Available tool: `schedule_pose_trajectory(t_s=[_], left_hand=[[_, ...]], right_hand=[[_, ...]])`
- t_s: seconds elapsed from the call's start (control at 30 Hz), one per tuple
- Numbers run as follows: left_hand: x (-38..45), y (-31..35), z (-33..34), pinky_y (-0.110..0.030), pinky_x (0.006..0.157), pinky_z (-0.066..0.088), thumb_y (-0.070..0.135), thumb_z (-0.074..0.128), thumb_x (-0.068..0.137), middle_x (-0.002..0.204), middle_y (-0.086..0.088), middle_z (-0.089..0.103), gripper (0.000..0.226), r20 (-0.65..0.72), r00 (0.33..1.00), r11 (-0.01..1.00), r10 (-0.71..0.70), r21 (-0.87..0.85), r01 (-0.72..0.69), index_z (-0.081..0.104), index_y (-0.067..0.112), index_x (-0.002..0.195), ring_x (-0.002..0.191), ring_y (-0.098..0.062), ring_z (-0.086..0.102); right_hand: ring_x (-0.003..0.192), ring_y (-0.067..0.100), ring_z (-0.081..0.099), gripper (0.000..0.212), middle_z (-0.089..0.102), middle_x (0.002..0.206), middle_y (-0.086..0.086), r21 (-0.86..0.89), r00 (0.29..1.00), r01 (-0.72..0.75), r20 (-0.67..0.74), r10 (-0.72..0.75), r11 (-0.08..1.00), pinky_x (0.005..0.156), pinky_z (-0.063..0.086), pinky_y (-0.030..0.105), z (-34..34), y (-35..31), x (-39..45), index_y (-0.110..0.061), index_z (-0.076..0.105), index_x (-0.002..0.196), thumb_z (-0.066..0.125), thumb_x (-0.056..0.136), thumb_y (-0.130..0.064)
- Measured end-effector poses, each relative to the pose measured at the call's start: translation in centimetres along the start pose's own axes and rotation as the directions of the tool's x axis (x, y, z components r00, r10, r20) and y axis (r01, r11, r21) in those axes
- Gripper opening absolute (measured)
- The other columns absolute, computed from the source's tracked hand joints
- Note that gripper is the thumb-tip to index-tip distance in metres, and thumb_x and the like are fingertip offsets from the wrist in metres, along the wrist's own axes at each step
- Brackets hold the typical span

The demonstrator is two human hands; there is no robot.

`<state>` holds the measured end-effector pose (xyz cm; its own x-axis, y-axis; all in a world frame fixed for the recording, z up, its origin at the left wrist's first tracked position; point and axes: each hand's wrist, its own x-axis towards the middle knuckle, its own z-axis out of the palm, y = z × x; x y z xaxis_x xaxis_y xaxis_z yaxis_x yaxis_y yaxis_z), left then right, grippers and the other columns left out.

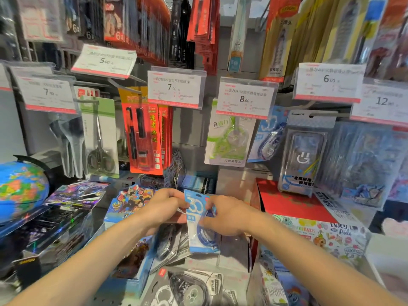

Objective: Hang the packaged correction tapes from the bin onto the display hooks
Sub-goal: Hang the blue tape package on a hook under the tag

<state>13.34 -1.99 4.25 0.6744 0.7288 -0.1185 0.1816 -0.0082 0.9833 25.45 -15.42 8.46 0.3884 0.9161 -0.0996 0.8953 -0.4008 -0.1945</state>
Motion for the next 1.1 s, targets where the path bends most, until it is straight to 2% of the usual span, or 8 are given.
schedule_pose_trajectory(t_s=[0.13,0.27,0.37,0.53,0.67,0.77,0.9,1.1], left_hand=[[-0.9,0.8,-1.4,-0.03,0.066,0.06,-0.002,0.062,0.095,0.074,-0.007,0.071,0.011,-0.045,0.999,0.997,0.024,-0.067,-0.027,0.067,0.008,0.095,0.06,-0.017,0.068],[-2.3,1.7,-2.1,-0.025,0.058,0.058,-0.001,0.059,0.098,0.065,-0.002,0.072,0.011,-0.038,0.997,0.99,0.07,-0.116,-0.074,0.065,0.008,0.097,0.052,-0.012,0.066],[-3.1,2.3,-2.1,-0.024,0.057,0.057,-0.002,0.058,0.098,0.071,-0.005,0.074,0.011,-0.02,0.996,0.989,0.089,-0.114,-0.091,0.066,0.007,0.1,0.053,-0.013,0.066],[-3.5,3.0,-1.8,-0.033,0.07,0.063,0.005,0.062,0.099,0.081,-0.011,0.073,0.015,-0.043,0.978,0.979,0.203,0.03,-0.202,0.064,0.004,0.114,0.064,-0.017,0.067],[-4.4,4.2,-1.2,-0.017,0.059,0.053,0.018,0.063,0.1,0.062,0.008,0.068,0.01,-0.067,0.931,0.914,0.359,0.228,-0.336,0.065,0.015,0.11,0.059,-0.003,0.065],[-5.1,5.1,-1.0,-0.015,0.06,0.048,0.029,0.064,0.099,0.068,0.013,0.07,0.015,-0.086,0.861,0.804,0.501,0.414,-0.426,0.065,0.024,0.113,0.06,0.002,0.063],[-5.9,6.2,-1.2,-0.04,0.084,0.055,0.045,0.06,0.097,0.093,0.019,0.068,0.036,-0.043,0.687,0.491,0.726,0.731,-0.474,0.059,0.031,0.13,0.089,-0.007,0.066],[-7.4,9.4,0.2,-0.043,0.072,0.057,0.044,0.052,0.097,0.104,0.01,0.059,0.037,0.202,0.381,0.03,0.902,0.852,-0.523,0.057,0.024,0.128,0.094,-0.015,0.062]], right_hand=[[0.117,0.028,0.053,0.062,0.048,0.129,0.006,0.071,0.996,0.069,-0.061,-0.065,0.995,0.093,0.045,0.034,0.2,-0.8,-0.6,-0.023,0.043,0.136,0.063,0.086,-0.055],[0.122,0.027,0.051,0.079,0.042,0.134,0.0,0.075,0.982,0.144,-0.131,-0.134,0.987,0.094,0.04,0.033,0.2,-1.0,-1.7,-0.032,0.028,0.148,0.064,0.083,-0.06],[0.118,0.023,0.053,0.078,0.045,0.129,-0.003,0.074,0.969,0.171,-0.192,-0.155,0.982,0.093,0.042,0.032,0.2,-0.9,-2.2,-0.035,0.03,0.146,0.064,0.081,-0.061],[0.116,0.023,0.055,0.076,0.046,0.126,-0.005,0.051,0.948,0.154,-0.29,-0.133,0.987,0.091,0.044,0.034,-0.4,-0.7,-3.0,-0.037,0.036,0.144,0.065,0.077,-0.06],[0.11,0.025,0.056,0.07,0.045,0.12,-0.003,0.008,0.915,0.175,-0.371,-0.16,0.984,0.089,0.044,0.034,-1.6,-0.7,-4.3,-0.035,0.038,0.142,0.062,0.079,-0.054],[0.111,0.024,0.055,0.071,0.045,0.12,-0.003,-0.031,0.88,0.192,-0.436,-0.186,0.981,0.091,0.045,0.033,-2.8,-0.5,-5.6,-0.035,0.037,0.144,0.06,0.08,-0.053],[0.115,0.021,0.053,0.073,0.043,0.125,-0.003,-0.114,0.805,0.197,-0.549,-0.227,0.974,0.096,0.044,0.033,-4.0,0.7,-7.1,-0.033,0.036,0.145,0.059,0.079,-0.055],[0.106,0.022,0.054,0.069,0.039,0.122,-0.002,-0.179,0.74,0.081,-0.648,-0.179,0.981,0.083,0.05,0.035,-5.3,4.4,-8.9,-0.033,0.035,0.14,0.051,0.078,-0.058]])
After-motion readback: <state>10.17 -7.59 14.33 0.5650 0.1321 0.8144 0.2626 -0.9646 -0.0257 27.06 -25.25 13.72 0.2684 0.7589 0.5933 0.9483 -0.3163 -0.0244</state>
